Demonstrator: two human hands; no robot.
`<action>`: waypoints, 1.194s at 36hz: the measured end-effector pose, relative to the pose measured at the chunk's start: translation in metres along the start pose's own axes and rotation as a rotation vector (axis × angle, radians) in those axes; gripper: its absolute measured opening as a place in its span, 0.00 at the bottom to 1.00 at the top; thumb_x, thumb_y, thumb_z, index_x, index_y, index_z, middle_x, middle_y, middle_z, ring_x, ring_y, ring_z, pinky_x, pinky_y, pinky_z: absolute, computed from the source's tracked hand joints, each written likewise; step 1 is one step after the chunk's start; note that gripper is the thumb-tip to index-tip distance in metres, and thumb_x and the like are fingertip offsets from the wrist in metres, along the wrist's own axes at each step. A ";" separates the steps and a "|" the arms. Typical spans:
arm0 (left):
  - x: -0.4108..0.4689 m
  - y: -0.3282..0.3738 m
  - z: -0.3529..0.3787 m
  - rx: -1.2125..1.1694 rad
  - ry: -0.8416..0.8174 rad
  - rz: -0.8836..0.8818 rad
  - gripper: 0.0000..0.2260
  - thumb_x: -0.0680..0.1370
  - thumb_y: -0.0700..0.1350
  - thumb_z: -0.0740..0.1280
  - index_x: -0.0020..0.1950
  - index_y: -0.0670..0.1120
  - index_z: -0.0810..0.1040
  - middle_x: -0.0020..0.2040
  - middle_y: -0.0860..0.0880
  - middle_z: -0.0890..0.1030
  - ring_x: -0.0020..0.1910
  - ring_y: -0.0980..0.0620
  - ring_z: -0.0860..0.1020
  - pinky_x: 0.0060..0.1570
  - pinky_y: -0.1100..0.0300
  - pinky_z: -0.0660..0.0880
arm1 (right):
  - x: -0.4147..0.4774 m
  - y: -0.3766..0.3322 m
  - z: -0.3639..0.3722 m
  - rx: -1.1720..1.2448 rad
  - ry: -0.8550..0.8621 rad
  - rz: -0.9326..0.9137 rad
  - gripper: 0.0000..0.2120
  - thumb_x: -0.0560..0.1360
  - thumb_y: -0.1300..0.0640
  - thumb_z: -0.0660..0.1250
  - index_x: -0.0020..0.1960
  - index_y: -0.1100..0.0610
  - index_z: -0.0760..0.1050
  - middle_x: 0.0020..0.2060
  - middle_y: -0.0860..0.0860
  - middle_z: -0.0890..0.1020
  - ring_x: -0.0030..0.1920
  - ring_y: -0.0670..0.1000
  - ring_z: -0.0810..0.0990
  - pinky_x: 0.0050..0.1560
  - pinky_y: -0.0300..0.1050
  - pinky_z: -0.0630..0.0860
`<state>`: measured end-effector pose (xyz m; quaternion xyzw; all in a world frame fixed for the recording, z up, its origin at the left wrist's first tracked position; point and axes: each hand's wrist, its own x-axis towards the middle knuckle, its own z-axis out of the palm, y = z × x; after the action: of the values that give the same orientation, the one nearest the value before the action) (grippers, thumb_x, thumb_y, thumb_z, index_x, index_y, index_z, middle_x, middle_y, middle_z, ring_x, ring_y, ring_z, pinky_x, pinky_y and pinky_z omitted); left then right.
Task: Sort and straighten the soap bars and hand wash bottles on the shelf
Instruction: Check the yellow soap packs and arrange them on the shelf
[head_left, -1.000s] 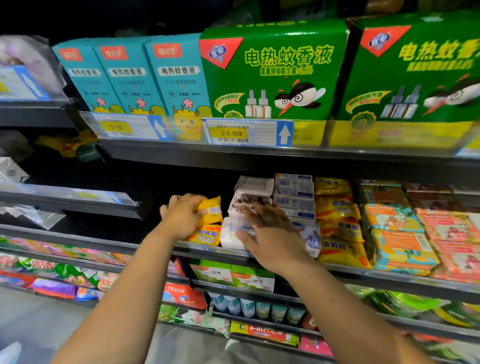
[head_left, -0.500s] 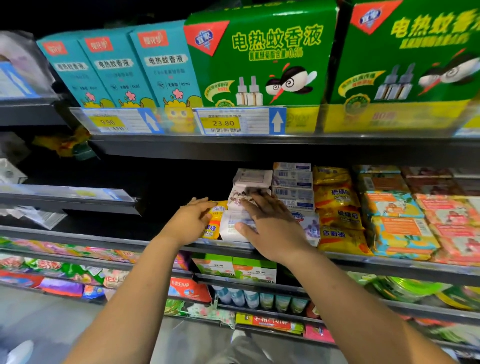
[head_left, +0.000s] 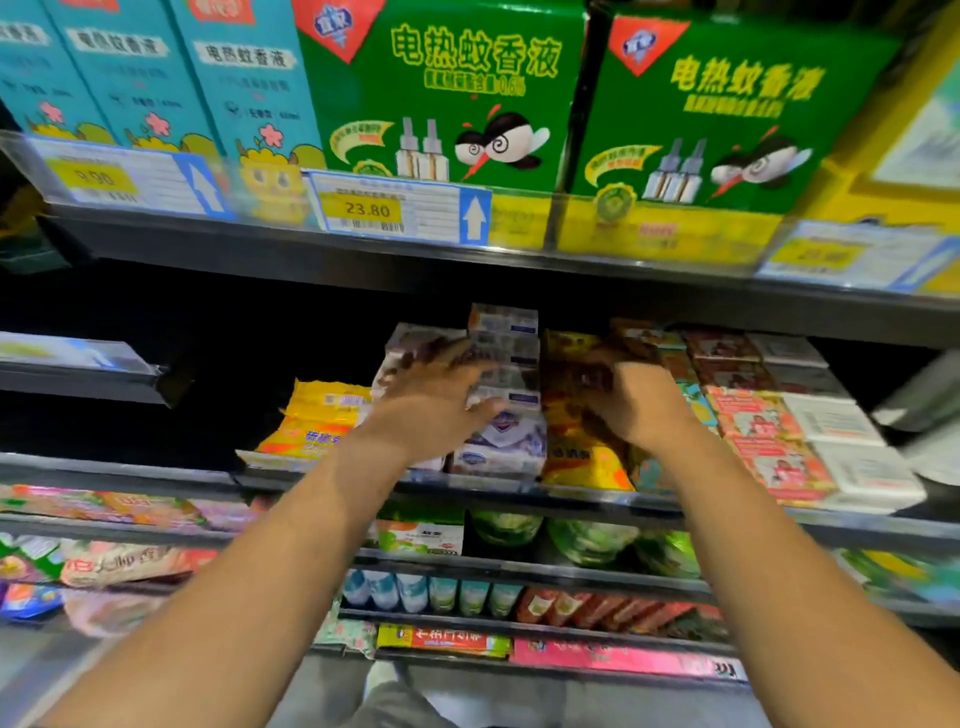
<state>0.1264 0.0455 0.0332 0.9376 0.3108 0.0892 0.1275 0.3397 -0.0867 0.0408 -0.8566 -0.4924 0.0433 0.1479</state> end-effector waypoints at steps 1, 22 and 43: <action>0.005 0.004 0.004 0.056 -0.053 -0.013 0.28 0.80 0.66 0.57 0.79 0.60 0.59 0.82 0.53 0.53 0.80 0.47 0.52 0.77 0.47 0.51 | 0.003 0.007 -0.001 -0.050 -0.045 0.008 0.22 0.76 0.48 0.71 0.68 0.52 0.76 0.59 0.60 0.82 0.59 0.63 0.80 0.55 0.52 0.77; 0.010 0.008 0.031 0.167 -0.089 -0.037 0.32 0.77 0.74 0.45 0.79 0.65 0.49 0.82 0.55 0.45 0.80 0.48 0.40 0.73 0.33 0.39 | 0.006 0.017 0.015 -0.214 -0.121 0.010 0.26 0.75 0.42 0.71 0.70 0.49 0.73 0.59 0.52 0.83 0.60 0.58 0.78 0.61 0.52 0.70; 0.013 0.008 0.018 0.111 -0.134 -0.034 0.31 0.77 0.73 0.52 0.78 0.64 0.55 0.82 0.56 0.50 0.81 0.48 0.45 0.73 0.32 0.39 | -0.016 0.005 -0.005 0.013 -0.028 0.040 0.31 0.68 0.42 0.74 0.68 0.50 0.74 0.53 0.50 0.82 0.57 0.56 0.80 0.62 0.54 0.74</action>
<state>0.1459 0.0438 0.0192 0.9417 0.3219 0.0068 0.0974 0.3370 -0.1043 0.0430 -0.8646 -0.4769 0.0617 0.1457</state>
